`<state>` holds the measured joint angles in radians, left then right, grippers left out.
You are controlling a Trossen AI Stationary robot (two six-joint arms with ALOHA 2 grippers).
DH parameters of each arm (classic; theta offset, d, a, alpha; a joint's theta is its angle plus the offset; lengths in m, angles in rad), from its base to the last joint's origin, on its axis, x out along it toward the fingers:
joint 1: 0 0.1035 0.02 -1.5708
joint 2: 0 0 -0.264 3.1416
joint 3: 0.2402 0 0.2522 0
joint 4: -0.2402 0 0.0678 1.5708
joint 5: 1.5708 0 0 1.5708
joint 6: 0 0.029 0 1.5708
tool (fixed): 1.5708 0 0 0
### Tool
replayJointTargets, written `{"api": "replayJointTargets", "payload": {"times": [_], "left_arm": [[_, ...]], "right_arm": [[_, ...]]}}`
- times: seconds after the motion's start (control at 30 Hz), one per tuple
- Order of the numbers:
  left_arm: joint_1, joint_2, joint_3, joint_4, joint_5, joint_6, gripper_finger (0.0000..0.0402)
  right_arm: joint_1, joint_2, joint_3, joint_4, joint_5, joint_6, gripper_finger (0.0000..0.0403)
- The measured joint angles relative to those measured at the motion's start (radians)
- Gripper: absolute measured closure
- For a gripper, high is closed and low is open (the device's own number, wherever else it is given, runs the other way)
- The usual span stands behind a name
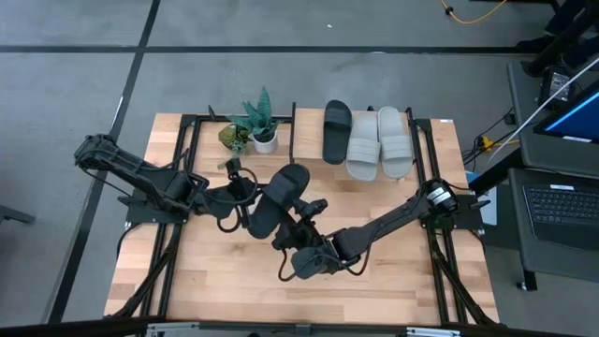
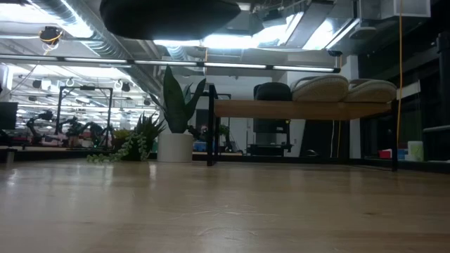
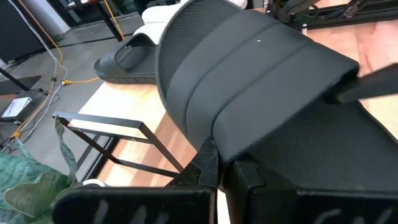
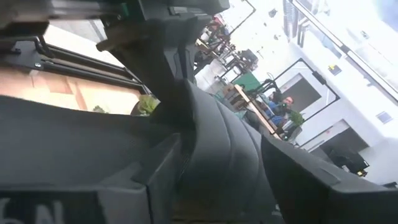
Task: Pick and place slides into the shelf
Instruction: Put the black slipper on the shelf
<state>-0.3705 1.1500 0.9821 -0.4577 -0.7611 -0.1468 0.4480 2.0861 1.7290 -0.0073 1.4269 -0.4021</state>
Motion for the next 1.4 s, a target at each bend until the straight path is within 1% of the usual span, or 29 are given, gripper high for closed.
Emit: {"api": "replayJointTargets", "payload": {"times": [0.2,0.27,0.37,0.5,0.97,1.07,1.17,1.33,1.4], "left_arm": [[-0.029,0.0,0.0,-0.002,-0.007,-0.007,0.0401],[-0.036,0.0,0.0,-0.002,-0.007,-0.011,0.0401],[-0.048,0.0,-0.001,-0.004,-0.007,-0.017,0.0401],[-0.06,0.0,-0.001,-0.005,-0.006,-0.031,0.0401],[-0.076,0.0,-0.001,-0.004,0.0,-0.053,0.0401],[-0.085,0.0,-0.001,-0.002,-0.002,-0.053,0.0401],[-0.096,0.0,-0.001,-0.003,-0.004,-0.053,0.0401],[-0.096,-0.001,-0.001,0.0,-0.004,-0.053,0.0398],[-0.094,-0.001,-0.001,0.002,-0.003,-0.053,0.0388]], "right_arm": [[0.0,0.0,0.0,-0.004,0.001,-0.015,0.0232],[0.0,0.0,0.0,-0.005,0.001,-0.047,0.0246],[0.0,0.0,0.0,-0.006,0.003,-0.049,0.0261],[0.0,0.0,0.0,-0.006,0.005,-0.052,0.0268],[-0.003,0.0,0.0,-0.006,0.006,-0.049,0.0269],[-0.003,0.0,0.0,-0.006,0.006,-0.05,0.0278],[-0.003,0.0,0.0,-0.006,0.005,-0.05,0.0307],[-0.003,0.0,0.0,-0.007,0.001,-0.051,0.0385],[-0.003,0.0,0.0,-0.007,0.003,-0.051,0.0388]]}}
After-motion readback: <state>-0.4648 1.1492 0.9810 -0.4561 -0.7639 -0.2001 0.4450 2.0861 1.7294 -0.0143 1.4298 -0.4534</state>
